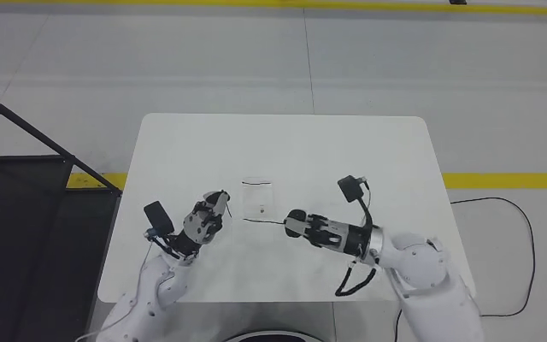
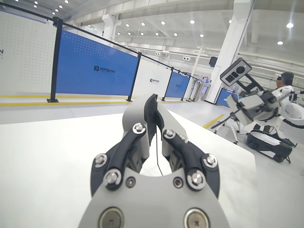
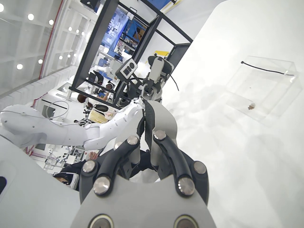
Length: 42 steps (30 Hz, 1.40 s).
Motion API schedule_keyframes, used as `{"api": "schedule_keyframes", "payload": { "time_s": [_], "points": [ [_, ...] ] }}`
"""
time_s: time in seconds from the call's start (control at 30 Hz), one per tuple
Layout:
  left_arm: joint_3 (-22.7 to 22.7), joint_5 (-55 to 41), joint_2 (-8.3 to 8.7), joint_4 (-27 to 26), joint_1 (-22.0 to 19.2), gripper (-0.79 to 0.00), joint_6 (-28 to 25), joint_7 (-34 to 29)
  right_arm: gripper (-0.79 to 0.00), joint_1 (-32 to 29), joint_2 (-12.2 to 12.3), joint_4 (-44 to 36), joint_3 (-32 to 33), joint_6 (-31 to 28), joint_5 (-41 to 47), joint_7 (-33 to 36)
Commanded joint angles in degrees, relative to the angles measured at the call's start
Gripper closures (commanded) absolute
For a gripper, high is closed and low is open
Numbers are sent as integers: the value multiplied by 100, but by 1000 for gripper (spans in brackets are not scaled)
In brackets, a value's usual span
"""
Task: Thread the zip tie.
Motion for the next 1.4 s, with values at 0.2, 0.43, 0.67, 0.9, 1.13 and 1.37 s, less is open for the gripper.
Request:
{"api": "schedule_keyframes", "payload": {
  "time_s": [0.2, 0.43, 0.67, 0.9, 1.13, 1.37],
  "points": [
    [349, 256, -83, 215, -216, 0, 187, 301, 0, 203, 22, 288, 17, 182, 816, 98],
    [588, 476, -165, 369, -325, 0, 628, 743, 0, 104, -16, 157, -142, 578, 407, -975],
    [693, 419, -230, 476, -364, 0, 902, 1065, 0, 82, -25, 38, -290, 894, 154, -1303],
    [729, 377, -268, 517, -399, 0, 1005, 1095, 0, 142, -23, 56, -400, 921, 129, -1258],
    [751, 387, -294, 555, -419, 0, 1049, 1062, 0, 171, -26, 98, -472, 856, 174, -1315],
    [769, 423, -313, 576, -438, 0, 1039, 1023, 0, 244, -25, 165, -495, 893, 262, -1329]
  ]
}}
